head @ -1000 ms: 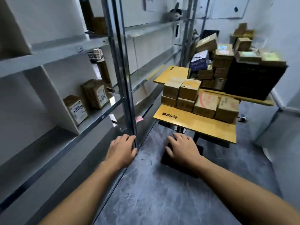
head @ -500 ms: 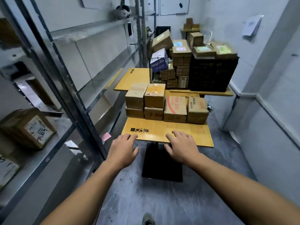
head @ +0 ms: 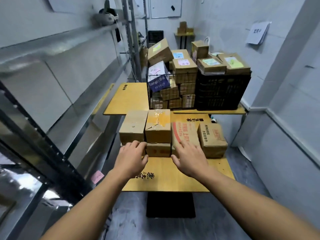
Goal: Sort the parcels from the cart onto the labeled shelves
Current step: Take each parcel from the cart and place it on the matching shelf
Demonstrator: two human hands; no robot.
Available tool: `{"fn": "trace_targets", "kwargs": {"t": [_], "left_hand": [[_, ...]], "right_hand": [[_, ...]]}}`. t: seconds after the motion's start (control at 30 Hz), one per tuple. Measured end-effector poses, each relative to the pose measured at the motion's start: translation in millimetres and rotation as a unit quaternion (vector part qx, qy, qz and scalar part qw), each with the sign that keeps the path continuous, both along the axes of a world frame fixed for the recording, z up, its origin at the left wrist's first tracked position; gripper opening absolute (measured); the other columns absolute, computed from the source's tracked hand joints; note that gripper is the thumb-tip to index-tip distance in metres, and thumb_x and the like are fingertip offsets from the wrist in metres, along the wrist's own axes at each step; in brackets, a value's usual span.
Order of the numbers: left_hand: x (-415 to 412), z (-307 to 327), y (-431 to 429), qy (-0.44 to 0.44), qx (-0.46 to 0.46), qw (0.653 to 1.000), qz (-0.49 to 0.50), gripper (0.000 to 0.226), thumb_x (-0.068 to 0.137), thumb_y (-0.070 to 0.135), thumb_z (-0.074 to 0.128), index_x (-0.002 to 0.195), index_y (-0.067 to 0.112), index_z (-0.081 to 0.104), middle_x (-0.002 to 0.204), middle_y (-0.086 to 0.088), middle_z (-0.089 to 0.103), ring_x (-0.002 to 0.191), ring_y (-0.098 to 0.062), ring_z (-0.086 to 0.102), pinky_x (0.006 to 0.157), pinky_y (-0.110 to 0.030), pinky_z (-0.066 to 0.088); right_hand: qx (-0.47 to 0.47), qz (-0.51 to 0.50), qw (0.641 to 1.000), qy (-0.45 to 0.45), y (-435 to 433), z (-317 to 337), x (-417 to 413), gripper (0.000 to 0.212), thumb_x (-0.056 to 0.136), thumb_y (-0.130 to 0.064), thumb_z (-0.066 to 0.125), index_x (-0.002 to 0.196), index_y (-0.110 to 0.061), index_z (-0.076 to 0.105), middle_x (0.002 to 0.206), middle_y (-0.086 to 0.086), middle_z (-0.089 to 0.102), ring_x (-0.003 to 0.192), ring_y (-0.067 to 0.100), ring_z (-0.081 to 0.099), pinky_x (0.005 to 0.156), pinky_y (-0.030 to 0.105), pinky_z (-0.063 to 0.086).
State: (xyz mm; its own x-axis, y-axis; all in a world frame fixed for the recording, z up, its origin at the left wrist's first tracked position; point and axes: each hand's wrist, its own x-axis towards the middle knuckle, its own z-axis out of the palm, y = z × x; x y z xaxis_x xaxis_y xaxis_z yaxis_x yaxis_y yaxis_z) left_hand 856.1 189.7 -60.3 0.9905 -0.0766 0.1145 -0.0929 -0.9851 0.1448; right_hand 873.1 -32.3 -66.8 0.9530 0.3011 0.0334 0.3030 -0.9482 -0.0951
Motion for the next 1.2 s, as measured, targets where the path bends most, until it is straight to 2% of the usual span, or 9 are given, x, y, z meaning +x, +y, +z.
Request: {"fn": "trace_targets", "kwargs": {"t": [0.23,0.4,0.5,0.6,0.7,0.87,0.97,1.13,1.2], "left_hand": [[67.9,-2.2,0.6,0.006,-0.021,1.0,0.019,0.05,0.096,0.043,0.049,0.144,0.029,0.04,0.139,0.004,0.05,0.127,-0.018,0.045,0.11,-0.04,0.036],[107.3,-8.8,-2.7,0.022,-0.035,0.998,0.052,0.05,0.097,0.044,0.047,0.144,0.03,0.037,0.14,0.004,0.049,0.128,-0.018,0.043,0.111,-0.039,0.034],[122.2,-17.9,-2.3,0.026,-0.037,0.996,0.075,0.051,0.097,0.046,0.045,0.144,0.031,0.037,0.14,0.005,0.048,0.129,-0.018,0.041,0.113,-0.04,0.032],[126.7,-28.3,-4.8,0.043,-0.043,0.995,0.082,0.05,0.097,0.048,0.044,0.144,0.032,0.036,0.142,0.006,0.047,0.132,-0.017,0.038,0.114,-0.041,0.028],[125.8,-36.6,-7.4,0.039,-0.038,0.995,0.088,0.051,0.097,0.049,0.043,0.145,0.033,0.034,0.144,0.006,0.044,0.134,-0.017,0.035,0.115,-0.04,0.025],[132.1,-40.4,-11.4,0.033,-0.037,0.995,0.087,0.054,0.097,0.05,0.043,0.147,0.034,0.032,0.148,0.008,0.039,0.138,-0.017,0.028,0.117,-0.04,0.02],[132.3,-44.1,-16.3,0.029,-0.056,0.996,0.07,0.053,0.096,0.049,0.044,0.145,0.033,0.034,0.147,0.008,0.04,0.137,-0.015,0.03,0.117,-0.038,0.02],[131.6,-45.4,-25.9,0.003,-0.169,0.984,0.054,0.048,0.095,0.042,0.05,0.141,0.028,0.044,0.142,0.005,0.041,0.132,-0.013,0.034,0.113,-0.037,0.033],[129.8,-42.0,-31.8,-0.008,-0.221,0.975,0.032,0.044,0.095,0.038,0.053,0.137,0.026,0.048,0.135,0.005,0.039,0.125,-0.012,0.039,0.108,-0.033,0.039]], "right_hand": [[0.075,0.005,0.997,0.013,8.5,-6.8,73.1,0.048,0.1,-0.05,0.043,0.143,-0.028,0.042,0.144,0.001,0.049,0.129,0.024,0.048,0.104,0.043,0.042],[0.151,-0.007,0.987,0.061,15.6,-12.0,114.9,0.054,0.102,-0.051,0.043,0.151,-0.032,0.032,0.153,0.0,0.04,0.138,0.021,0.04,0.111,0.044,0.04],[0.198,-0.005,0.976,0.088,21.0,-18.6,134.5,0.055,0.101,-0.052,0.044,0.152,-0.036,0.029,0.152,0.0,0.038,0.137,0.02,0.039,0.11,0.044,0.041],[0.226,-0.011,0.969,0.103,24.9,-29.9,150.0,0.054,0.101,-0.053,0.043,0.151,-0.038,0.031,0.152,-0.001,0.035,0.135,0.02,0.04,0.106,0.045,0.044],[0.26,-0.033,0.958,0.121,30.0,-41.1,154.7,0.051,0.101,-0.053,0.044,0.149,-0.037,0.036,0.156,0.0,0.027,0.141,0.024,0.034,0.109,0.048,0.039],[0.334,-0.062,0.932,0.131,34.5,-52.2,168.4,0.04,0.102,-0.048,0.047,0.14,-0.034,0.046,0.149,0.002,0.038,0.133,0.023,0.04,0.105,0.044,0.042],[0.379,-0.087,0.912,0.133,35.7,-54.7,173.2,0.036,0.101,-0.043,0.051,0.133,-0.027,0.052,0.137,0.003,0.05,0.121,0.019,0.047,0.097,0.034,0.042],[0.448,-0.124,0.877,0.119,31.3,-55.4,175.7,0.026,0.099,-0.04,0.058,0.12,-0.025,0.057,0.124,0.0,0.058,0.112,0.015,0.051,0.086,0.028,0.039],[0.48,-0.139,0.859,0.115,24.3,-55.6,173.7,0.017,0.098,-0.036,0.061,0.113,-0.029,0.057,0.12,-0.002,0.059,0.11,0.016,0.053,0.085,0.032,0.046]]}}
